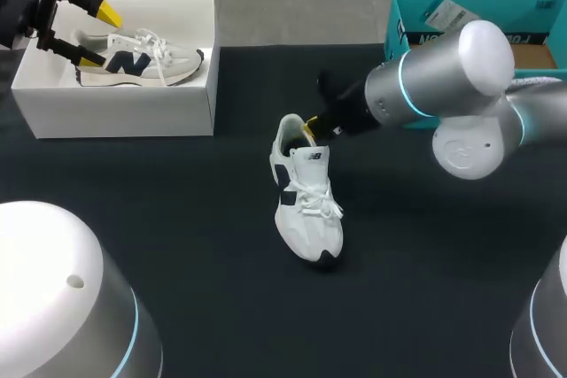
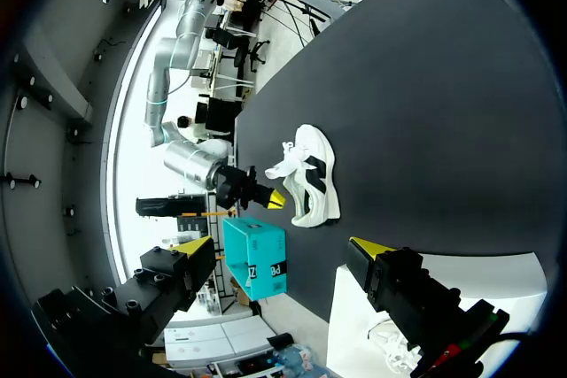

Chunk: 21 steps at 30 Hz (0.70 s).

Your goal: Take the shoe out of the shoebox, open the shoe tongue, remove and reinsert the insole, then place the shoe into the shoebox

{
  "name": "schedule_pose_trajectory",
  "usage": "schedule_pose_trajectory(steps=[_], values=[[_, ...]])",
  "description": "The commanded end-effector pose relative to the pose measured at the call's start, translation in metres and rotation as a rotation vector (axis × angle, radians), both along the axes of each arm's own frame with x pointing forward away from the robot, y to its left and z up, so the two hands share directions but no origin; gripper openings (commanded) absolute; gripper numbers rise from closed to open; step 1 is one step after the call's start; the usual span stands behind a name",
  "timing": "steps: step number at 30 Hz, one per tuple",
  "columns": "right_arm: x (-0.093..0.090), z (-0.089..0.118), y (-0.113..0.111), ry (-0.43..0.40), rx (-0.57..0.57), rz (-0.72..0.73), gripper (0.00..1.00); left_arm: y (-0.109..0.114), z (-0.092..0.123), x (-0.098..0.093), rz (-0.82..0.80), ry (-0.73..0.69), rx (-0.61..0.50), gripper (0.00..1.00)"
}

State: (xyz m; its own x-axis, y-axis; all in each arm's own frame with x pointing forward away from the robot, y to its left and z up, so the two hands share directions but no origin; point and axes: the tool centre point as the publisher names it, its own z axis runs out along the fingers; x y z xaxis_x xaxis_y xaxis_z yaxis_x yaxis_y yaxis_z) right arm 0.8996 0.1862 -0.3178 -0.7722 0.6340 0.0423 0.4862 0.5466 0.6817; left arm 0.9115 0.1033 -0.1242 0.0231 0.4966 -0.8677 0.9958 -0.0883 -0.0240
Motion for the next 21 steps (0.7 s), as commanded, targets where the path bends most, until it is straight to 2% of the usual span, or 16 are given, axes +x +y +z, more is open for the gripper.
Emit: schedule_pose_trajectory(steps=[1, 9, 11, 12, 15, 17, 21], values=[[-0.002, 0.003, 0.003, -0.033, -0.063, -0.062, 0.0, 0.0, 0.0, -0.001, 0.0, 0.0, 0.003, 1.0], [-0.002, 0.003, 0.003, -0.033, -0.063, -0.062, 0.0, 0.0, 0.0, -0.001, 0.0, 0.0, 0.003, 1.0], [-0.007, 0.003, 0.008, 0.03, -0.068, -0.155, 0.0, 0.0, 0.0, -0.001, 0.0, 0.0, 0.003, 1.0], [-0.01, 0.005, 0.01, 0.099, -0.052, -0.233, 0.0, 0.0, 0.0, -0.001, 0.0, 0.0, 0.003, 1.0], [-0.016, 0.009, 0.015, 0.177, -0.082, -0.367, 0.0, 0.0, 0.0, -0.001, 0.0, 0.0, 0.003, 1.0], [-0.02, 0.01, 0.02, 0.212, -0.069, -0.419, 0.0, 0.0, 0.0, -0.001, 0.0, 0.0, 0.003, 1.0], [-0.023, 0.009, 0.027, 0.265, -0.12, -0.521, 0.0, 0.0, 0.0, -0.001, 0.0, 0.0, 0.003, 1.0]])
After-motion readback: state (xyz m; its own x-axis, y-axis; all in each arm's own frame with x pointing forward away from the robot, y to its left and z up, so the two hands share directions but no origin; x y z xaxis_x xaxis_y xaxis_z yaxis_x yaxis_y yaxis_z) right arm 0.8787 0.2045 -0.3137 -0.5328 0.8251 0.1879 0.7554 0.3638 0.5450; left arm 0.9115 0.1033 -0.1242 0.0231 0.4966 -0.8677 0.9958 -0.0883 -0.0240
